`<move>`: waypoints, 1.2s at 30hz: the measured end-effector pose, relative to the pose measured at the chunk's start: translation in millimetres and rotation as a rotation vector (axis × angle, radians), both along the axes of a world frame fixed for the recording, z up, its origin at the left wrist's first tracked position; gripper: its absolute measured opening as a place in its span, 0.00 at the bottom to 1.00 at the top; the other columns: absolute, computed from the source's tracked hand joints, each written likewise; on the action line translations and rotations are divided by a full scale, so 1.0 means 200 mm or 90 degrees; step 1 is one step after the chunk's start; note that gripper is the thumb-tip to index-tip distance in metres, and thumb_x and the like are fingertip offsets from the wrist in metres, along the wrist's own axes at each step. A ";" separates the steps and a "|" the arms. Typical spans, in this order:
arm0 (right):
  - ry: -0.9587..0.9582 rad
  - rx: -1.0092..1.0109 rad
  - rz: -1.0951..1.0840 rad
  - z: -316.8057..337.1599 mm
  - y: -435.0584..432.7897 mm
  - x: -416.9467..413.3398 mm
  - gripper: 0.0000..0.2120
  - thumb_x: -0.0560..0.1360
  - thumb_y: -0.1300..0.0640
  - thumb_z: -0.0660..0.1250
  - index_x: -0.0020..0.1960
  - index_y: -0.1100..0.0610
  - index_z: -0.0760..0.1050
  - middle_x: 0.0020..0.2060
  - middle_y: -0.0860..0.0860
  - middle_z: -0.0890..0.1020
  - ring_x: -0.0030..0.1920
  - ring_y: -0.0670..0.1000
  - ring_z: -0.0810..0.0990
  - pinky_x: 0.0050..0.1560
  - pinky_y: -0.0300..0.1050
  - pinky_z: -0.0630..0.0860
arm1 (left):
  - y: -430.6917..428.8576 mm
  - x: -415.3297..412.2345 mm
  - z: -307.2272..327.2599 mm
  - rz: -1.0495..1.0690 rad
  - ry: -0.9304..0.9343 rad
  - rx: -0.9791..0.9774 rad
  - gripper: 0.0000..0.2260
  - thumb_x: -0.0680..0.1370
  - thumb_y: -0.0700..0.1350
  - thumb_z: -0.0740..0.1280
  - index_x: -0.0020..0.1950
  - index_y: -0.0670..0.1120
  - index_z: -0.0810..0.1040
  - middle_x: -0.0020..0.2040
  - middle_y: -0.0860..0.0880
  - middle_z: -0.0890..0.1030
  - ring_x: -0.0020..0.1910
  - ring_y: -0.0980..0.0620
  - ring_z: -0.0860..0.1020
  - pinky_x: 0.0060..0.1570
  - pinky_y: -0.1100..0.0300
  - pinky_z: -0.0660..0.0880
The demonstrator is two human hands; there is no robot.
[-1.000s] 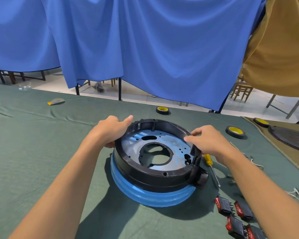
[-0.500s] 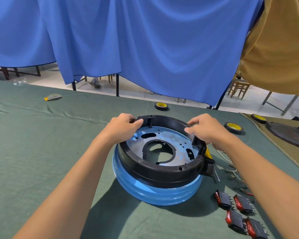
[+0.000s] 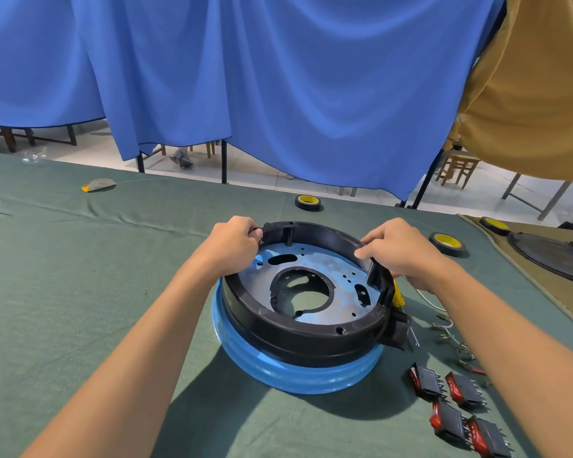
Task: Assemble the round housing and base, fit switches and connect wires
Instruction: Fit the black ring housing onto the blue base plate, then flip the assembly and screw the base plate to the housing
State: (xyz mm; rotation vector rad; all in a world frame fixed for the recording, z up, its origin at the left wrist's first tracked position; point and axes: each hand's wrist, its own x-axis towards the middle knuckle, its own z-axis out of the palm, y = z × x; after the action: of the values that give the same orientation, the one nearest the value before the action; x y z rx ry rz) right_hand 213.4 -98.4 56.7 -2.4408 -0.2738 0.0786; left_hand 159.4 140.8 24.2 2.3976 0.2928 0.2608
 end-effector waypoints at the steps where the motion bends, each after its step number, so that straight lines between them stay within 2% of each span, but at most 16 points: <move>1: 0.002 0.003 0.001 0.00 0.00 0.00 0.02 0.75 0.61 0.69 0.44 0.57 0.80 0.40 0.50 0.79 0.41 0.50 0.77 0.32 0.43 0.74 | 0.00 0.00 0.00 -0.001 -0.001 -0.002 0.15 0.85 0.45 0.55 0.58 0.39 0.78 0.53 0.39 0.80 0.47 0.43 0.75 0.38 0.56 0.68; 4: -0.001 -0.007 0.011 -0.01 0.00 0.00 0.01 0.75 0.60 0.69 0.45 0.57 0.80 0.40 0.51 0.79 0.40 0.49 0.78 0.31 0.42 0.73 | 0.00 -0.01 0.00 0.000 -0.009 -0.007 0.15 0.85 0.44 0.56 0.57 0.37 0.78 0.52 0.37 0.81 0.44 0.44 0.73 0.36 0.57 0.68; 7: -0.013 -0.017 0.025 -0.01 0.00 0.00 0.01 0.76 0.59 0.69 0.45 0.55 0.78 0.39 0.49 0.78 0.39 0.47 0.77 0.30 0.40 0.72 | 0.01 -0.01 0.00 -0.001 -0.010 -0.010 0.14 0.85 0.45 0.56 0.57 0.40 0.79 0.52 0.39 0.81 0.47 0.43 0.76 0.36 0.59 0.69; 11: 0.013 0.007 0.029 -0.02 -0.03 -0.01 0.05 0.77 0.55 0.68 0.44 0.56 0.79 0.41 0.53 0.82 0.39 0.50 0.80 0.34 0.42 0.78 | -0.01 -0.01 0.01 0.011 0.020 0.035 0.15 0.85 0.47 0.55 0.61 0.40 0.76 0.57 0.39 0.80 0.51 0.42 0.75 0.47 0.55 0.70; 14: 0.067 0.130 0.026 -0.02 -0.10 -0.01 0.10 0.78 0.52 0.66 0.47 0.57 0.82 0.43 0.56 0.85 0.44 0.54 0.84 0.44 0.46 0.82 | -0.07 -0.04 0.07 0.036 0.015 0.176 0.18 0.84 0.52 0.55 0.66 0.41 0.72 0.59 0.41 0.79 0.60 0.39 0.75 0.57 0.50 0.71; 17: 0.049 0.193 -0.008 -0.02 -0.22 0.00 0.08 0.79 0.53 0.65 0.49 0.57 0.81 0.42 0.54 0.86 0.42 0.51 0.85 0.47 0.46 0.82 | -0.23 -0.10 0.18 -0.020 -0.073 0.198 0.20 0.83 0.56 0.56 0.69 0.45 0.72 0.62 0.45 0.79 0.60 0.42 0.76 0.53 0.51 0.71; 20: 0.024 0.219 -0.048 -0.05 -0.35 0.01 0.06 0.79 0.58 0.66 0.49 0.58 0.80 0.40 0.55 0.85 0.41 0.52 0.85 0.46 0.47 0.80 | -0.44 -0.15 0.22 -0.128 -0.096 0.223 0.18 0.82 0.59 0.58 0.63 0.49 0.75 0.56 0.49 0.82 0.51 0.48 0.78 0.48 0.53 0.75; 22: 0.000 0.201 -0.066 -0.07 -0.42 0.01 0.05 0.78 0.60 0.66 0.49 0.58 0.81 0.40 0.55 0.85 0.41 0.53 0.85 0.43 0.45 0.80 | -0.56 -0.16 0.21 -0.168 -0.077 0.259 0.18 0.81 0.60 0.58 0.59 0.48 0.76 0.53 0.50 0.82 0.51 0.48 0.78 0.49 0.51 0.76; 24: -0.032 0.146 -0.077 -0.09 -0.48 0.03 0.05 0.77 0.62 0.67 0.48 0.57 0.81 0.39 0.54 0.85 0.40 0.52 0.84 0.41 0.42 0.79 | -0.66 -0.13 0.20 -0.176 -0.031 0.303 0.20 0.81 0.62 0.57 0.57 0.47 0.75 0.55 0.49 0.81 0.55 0.46 0.76 0.50 0.51 0.74; 28: -0.061 -0.002 -0.071 -0.13 -0.58 0.08 0.06 0.75 0.60 0.68 0.48 0.52 0.82 0.41 0.52 0.85 0.44 0.51 0.82 0.50 0.45 0.78 | -0.86 -0.07 0.14 -0.124 0.051 0.377 0.23 0.80 0.65 0.57 0.55 0.45 0.68 0.62 0.42 0.76 0.61 0.38 0.73 0.47 0.52 0.64; 31: -0.079 -0.081 -0.067 -0.15 -0.61 0.11 0.09 0.75 0.60 0.68 0.51 0.50 0.83 0.45 0.54 0.84 0.48 0.53 0.80 0.51 0.43 0.74 | -0.98 -0.06 0.07 -0.040 0.056 0.424 0.28 0.79 0.66 0.59 0.63 0.42 0.67 0.62 0.38 0.72 0.61 0.38 0.72 0.47 0.52 0.61; 36: -0.085 -0.121 -0.045 -0.19 -0.61 0.15 0.10 0.75 0.60 0.69 0.53 0.48 0.83 0.52 0.55 0.83 0.55 0.55 0.78 0.60 0.52 0.76 | -1.01 -0.06 0.00 0.024 0.080 0.515 0.34 0.80 0.58 0.62 0.76 0.38 0.55 0.61 0.37 0.71 0.58 0.38 0.72 0.46 0.52 0.65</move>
State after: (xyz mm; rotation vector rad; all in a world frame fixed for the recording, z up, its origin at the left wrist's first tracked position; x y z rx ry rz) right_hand 242.8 -220.8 19.1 -2.6470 -0.2485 -0.0948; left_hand 148.3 -61.6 24.7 3.2179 0.3323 0.2804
